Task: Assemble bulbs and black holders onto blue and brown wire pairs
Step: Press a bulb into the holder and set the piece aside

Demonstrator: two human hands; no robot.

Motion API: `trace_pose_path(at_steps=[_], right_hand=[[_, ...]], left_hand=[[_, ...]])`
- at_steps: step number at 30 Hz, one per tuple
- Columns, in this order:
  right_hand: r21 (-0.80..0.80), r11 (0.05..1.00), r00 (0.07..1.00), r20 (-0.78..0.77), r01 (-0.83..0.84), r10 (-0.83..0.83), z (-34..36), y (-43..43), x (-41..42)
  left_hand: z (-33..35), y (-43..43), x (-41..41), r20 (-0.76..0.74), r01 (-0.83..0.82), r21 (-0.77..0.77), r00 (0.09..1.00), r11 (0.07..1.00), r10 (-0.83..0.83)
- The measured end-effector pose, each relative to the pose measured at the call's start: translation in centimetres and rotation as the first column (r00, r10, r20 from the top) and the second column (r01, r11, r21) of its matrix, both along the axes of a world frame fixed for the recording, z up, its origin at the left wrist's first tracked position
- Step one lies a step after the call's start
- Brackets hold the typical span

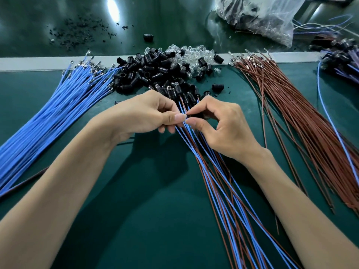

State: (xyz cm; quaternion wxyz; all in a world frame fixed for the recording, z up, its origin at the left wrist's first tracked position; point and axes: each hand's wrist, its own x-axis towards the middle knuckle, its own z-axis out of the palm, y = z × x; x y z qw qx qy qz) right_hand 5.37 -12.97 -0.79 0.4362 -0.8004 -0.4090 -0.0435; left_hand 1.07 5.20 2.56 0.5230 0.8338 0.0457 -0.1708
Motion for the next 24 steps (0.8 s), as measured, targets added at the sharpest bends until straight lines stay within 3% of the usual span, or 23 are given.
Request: trace_pose_path(at_steps=[7, 10, 12, 14, 16, 19, 22, 24], right_hand=[[-0.035, 0.999, 0.999, -0.037, 0.014, -0.015, -0.2, -0.2, 0.0], [0.098, 0.992, 0.981, -0.181, 0.084, -0.065, 0.3, -0.1, 0.4], [0.25, 0.95, 0.922, -0.379, 0.186, -0.08, 0.9, -0.1, 0.8], [0.388, 0.862, 0.804, -0.594, 0.328, -0.039, 1.7, -0.2, 1.7], [0.428, 0.774, 0.67, -0.742, 0.467, 0.006, 2.4, -0.1, 3.0], [0.348, 0.762, 0.613, -0.786, 0.546, -0.081, 2.8, 0.9, 4.5], [0.216, 0.836, 0.665, -0.715, 0.504, -0.217, 2.3, 2.7, 4.8], [0.082, 0.867, 0.719, -0.6, 0.492, -0.352, 1.5, 3.9, 4.6]], left_hand=[[0.1, -0.1, -0.1, -0.028, 0.009, 0.059, 1.0, 0.998, -0.008], [0.9, -0.4, -0.1, 0.048, -0.009, 0.059, 0.999, 0.998, 0.007], [1.8, -0.2, -0.4, 0.055, 0.039, 0.041, 0.998, 0.998, -0.041], [2.6, -0.1, -0.8, 0.024, 0.151, 0.04, 0.988, 0.988, -0.152], [3.1, -0.7, -1.1, -0.018, 0.287, 0.04, 0.958, 0.957, -0.287], [3.1, -3.1, -1.8, -0.044, 0.434, -0.077, 0.898, 0.898, -0.438], [2.5, -5.1, -2.1, -0.032, 0.441, -0.179, 0.891, 0.88, -0.453], [2.1, -5.2, -1.9, -0.042, 0.439, -0.167, 0.891, 0.883, -0.451]])
